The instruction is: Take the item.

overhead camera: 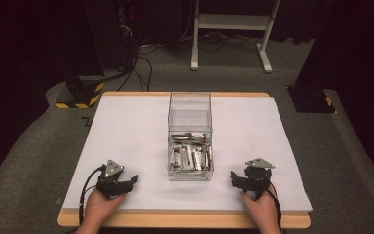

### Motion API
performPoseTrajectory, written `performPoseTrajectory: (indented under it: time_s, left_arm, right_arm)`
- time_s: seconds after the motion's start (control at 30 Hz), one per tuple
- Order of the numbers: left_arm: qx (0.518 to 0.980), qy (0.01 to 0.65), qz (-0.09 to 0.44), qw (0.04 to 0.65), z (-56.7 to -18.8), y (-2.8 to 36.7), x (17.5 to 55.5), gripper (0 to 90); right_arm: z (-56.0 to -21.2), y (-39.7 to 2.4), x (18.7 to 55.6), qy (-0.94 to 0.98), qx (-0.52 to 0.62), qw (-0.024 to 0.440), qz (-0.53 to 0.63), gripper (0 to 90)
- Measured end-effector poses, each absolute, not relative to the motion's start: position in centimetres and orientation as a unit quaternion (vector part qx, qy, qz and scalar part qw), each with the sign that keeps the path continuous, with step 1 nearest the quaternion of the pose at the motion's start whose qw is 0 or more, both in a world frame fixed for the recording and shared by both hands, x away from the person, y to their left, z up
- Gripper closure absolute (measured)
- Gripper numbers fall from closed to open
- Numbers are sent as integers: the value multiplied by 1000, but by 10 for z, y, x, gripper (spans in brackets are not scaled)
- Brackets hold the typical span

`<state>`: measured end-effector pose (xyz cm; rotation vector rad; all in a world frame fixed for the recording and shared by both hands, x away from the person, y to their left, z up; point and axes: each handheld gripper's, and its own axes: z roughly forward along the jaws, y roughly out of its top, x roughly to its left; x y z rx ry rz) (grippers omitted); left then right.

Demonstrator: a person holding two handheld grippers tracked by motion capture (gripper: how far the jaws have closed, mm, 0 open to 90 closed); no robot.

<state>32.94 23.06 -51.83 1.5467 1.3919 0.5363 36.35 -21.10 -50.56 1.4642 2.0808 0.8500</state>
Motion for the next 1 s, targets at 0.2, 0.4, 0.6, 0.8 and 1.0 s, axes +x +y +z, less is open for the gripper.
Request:
performPoseTrajectory:
  time_s: [0.2, 0.4, 0.6, 0.8, 1.0]
  left_arm:
    - [633, 569, 221, 476, -518, 230, 329, 293]
    - [639, 567, 221, 471, -518, 231, 329, 292]
    - [633, 571, 222, 474, -518, 230, 329, 292]
    - [633, 570, 226, 472, -518, 230, 329, 291]
    - [631, 571, 228, 474, -519, 229, 329, 289]
  right_arm:
    - [-505, -212, 363, 755, 531, 226, 310, 97]
    - [-505, -213, 360, 765, 520, 221, 310, 97]
    - [-505, -215, 358, 766, 517, 217, 314, 97]
    - [-505, -215, 358, 766, 517, 217, 314, 96]
    - [-506, -215, 358, 767, 515, 220, 314, 96]
